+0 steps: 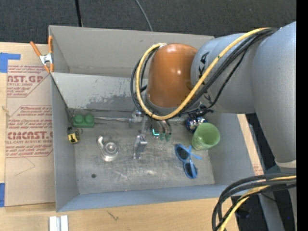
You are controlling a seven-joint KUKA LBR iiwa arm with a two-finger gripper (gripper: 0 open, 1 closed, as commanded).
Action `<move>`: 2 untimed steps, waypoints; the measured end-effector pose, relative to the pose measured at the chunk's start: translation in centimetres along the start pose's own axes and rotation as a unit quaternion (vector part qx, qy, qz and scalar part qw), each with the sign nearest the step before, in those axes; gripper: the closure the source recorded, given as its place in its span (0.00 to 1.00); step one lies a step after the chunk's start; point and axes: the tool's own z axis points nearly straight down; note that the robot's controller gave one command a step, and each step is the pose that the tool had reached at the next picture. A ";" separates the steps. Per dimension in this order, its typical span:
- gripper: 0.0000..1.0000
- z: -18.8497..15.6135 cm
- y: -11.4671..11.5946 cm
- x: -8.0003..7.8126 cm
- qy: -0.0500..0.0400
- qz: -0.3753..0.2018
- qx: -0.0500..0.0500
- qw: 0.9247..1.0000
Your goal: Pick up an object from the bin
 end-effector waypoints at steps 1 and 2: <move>0.00 2.5 5.2 -0.1 -0.003 -0.022 -0.001 1.000; 0.00 6.7 6.2 -0.5 -0.009 -0.027 0.000 1.000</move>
Offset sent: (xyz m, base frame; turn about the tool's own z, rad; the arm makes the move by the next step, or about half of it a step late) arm 0.0022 0.0475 -0.0231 -0.0387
